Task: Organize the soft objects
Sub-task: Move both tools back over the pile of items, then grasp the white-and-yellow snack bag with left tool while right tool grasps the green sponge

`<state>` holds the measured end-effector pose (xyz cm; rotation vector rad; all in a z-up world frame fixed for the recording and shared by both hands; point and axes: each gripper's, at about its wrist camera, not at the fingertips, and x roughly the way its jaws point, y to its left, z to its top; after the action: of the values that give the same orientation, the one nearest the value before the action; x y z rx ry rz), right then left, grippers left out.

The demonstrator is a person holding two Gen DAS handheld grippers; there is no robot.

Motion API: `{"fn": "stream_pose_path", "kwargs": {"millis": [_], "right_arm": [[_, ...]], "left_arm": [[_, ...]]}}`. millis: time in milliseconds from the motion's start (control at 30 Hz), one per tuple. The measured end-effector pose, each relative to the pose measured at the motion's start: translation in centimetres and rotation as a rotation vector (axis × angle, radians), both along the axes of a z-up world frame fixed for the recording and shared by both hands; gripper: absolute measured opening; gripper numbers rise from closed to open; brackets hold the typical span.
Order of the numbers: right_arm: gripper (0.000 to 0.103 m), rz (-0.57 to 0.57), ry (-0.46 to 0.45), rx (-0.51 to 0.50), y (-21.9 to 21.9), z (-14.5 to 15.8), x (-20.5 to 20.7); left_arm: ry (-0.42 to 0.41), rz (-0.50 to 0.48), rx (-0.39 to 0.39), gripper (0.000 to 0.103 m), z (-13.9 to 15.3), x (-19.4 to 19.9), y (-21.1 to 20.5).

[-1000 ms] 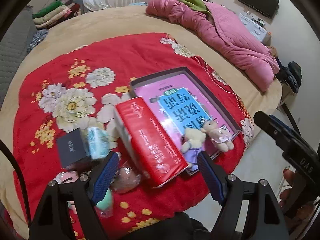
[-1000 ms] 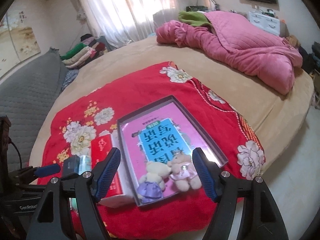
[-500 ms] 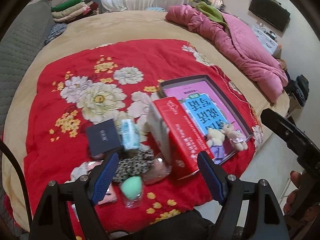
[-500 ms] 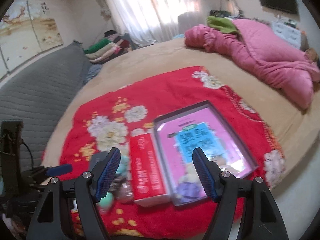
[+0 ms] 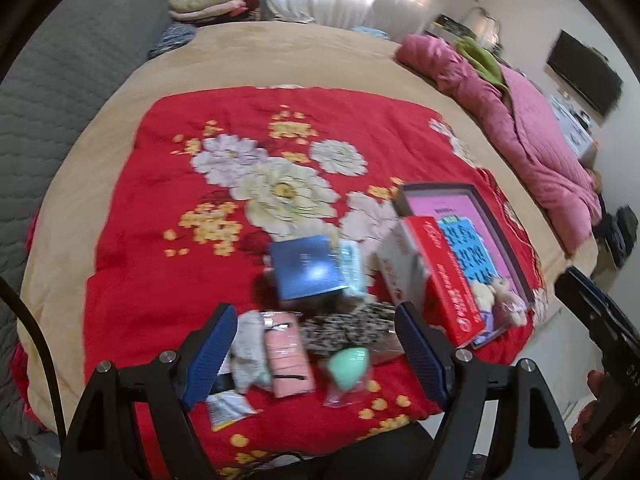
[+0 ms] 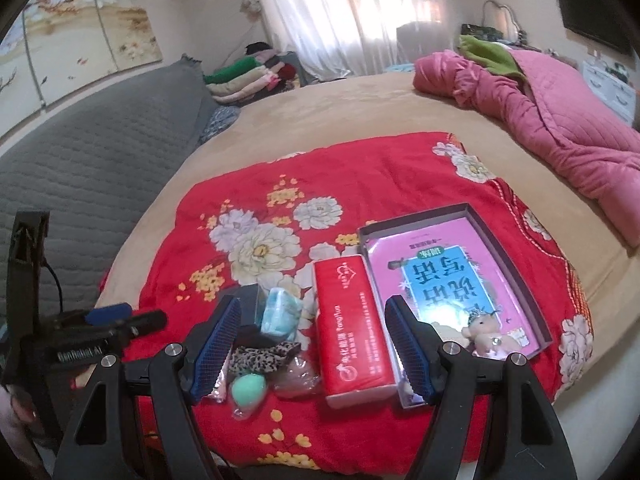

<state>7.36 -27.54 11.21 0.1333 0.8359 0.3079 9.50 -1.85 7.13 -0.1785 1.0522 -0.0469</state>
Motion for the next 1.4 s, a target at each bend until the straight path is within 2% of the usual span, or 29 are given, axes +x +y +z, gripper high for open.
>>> {"fn": "stream_pose_path", "kwargs": {"millis": [233,467,767,1100,1400], "right_arm": [[0.075,0.05,0.025,-0.006,2.0,-1.0,-0.1],[0.075,0.118,0.067,-0.03,5.3,-3.2,-0.4],[0.075,0.215,0.12,-0.089,9.2,-6.7,-1.7],[0.076,0.247,0.197,-0.144,11.3,-10.6,-2.3],[0.076,0.264,0.269,-0.226,13.2,-14.9,-2.8]], "left_arm": [[0.013,0.102,-0.008,0.081,-0.7,-1.3,5.6],[0.068,0.148,-0.017,0.081,-3.5,-3.2,9.0],[0.162,0.17,-0.031,0.081,-8.6,-5.1,10.1],[0.281,0.132,-0.042,0.081,-13.7,-5.0,8.9],[0.346,0.142,-0.038,0.081,-16.4,-4.5,8.8]]}}
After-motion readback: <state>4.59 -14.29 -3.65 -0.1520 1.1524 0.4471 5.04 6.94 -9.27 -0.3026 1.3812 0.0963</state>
